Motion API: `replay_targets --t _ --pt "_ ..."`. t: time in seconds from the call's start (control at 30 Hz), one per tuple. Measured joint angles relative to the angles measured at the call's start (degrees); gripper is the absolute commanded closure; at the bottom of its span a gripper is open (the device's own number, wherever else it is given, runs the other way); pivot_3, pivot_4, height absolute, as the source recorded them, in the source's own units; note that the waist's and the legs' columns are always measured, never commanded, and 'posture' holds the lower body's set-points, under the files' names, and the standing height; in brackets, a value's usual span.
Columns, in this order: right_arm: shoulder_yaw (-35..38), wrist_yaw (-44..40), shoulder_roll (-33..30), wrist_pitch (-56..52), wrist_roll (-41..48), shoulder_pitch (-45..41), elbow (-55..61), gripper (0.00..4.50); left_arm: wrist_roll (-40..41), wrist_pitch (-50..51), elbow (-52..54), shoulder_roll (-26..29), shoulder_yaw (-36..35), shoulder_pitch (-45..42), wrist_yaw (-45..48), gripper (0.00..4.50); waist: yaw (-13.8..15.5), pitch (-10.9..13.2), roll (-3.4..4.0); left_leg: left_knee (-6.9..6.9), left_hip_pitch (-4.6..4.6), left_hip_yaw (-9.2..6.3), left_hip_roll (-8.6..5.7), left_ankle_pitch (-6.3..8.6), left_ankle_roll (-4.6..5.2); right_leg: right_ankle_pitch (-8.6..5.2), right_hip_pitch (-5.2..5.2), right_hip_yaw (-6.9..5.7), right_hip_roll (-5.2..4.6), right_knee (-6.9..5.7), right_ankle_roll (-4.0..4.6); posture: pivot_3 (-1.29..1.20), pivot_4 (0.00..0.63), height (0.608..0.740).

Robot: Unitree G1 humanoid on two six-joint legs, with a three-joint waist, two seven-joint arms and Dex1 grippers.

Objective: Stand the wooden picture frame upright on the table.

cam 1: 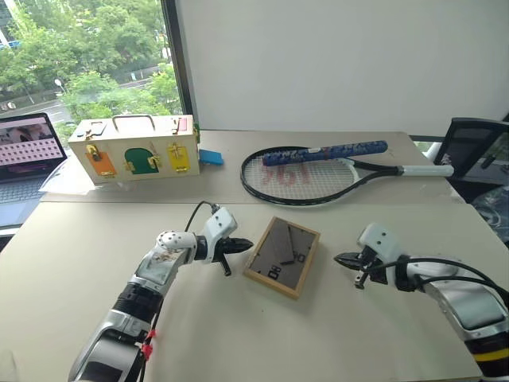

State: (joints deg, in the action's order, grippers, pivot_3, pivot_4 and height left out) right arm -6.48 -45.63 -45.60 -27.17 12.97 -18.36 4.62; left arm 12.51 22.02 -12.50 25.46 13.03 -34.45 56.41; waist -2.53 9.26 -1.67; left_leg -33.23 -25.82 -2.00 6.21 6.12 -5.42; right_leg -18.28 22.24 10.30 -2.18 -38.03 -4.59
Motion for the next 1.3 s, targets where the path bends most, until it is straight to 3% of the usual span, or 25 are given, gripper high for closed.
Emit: replay_targets --t 0.27,0.53,1.3 --pt "-7.07 -3.91 7.92 4.35 -4.95 -7.89 -6.44 4.5 5.03 7.23 10.89 5.46 -2.47 7.88 4.12 4.44 -0.03 0.01 0.03 -0.05 0.04 -0.04 0.0 -0.01 -0.01 0.01 -0.06 -0.04 0.0 -0.06 0.0 0.0 0.15 0.74" --pt "-9.89 -5.47 12.57 3.63 -5.85 -8.69 -4.9 4.5 5.61 9.39 16.56 9.93 -4.12 15.82 3.23 4.44 -0.04 0.0 0.03 -0.05 0.12 -0.05 0.01 -0.01 -0.01 0.01 -0.09 -0.05 0.0 -0.07 0.01 0.0 0.15 0.74" --pt "-10.58 -8.07 9.01 -9.08 -4.81 -3.97 8.91 4.5 4.2 2.9 14.01 10.01 -4.65 16.97 0.14 4.44 0.22 -0.02 0.04 -0.09 0.26 -0.05 0.01 -0.03 0.0 -0.02 -0.19 -0.05 0.0 -0.08 0.0 0.0 0.15 0.74"
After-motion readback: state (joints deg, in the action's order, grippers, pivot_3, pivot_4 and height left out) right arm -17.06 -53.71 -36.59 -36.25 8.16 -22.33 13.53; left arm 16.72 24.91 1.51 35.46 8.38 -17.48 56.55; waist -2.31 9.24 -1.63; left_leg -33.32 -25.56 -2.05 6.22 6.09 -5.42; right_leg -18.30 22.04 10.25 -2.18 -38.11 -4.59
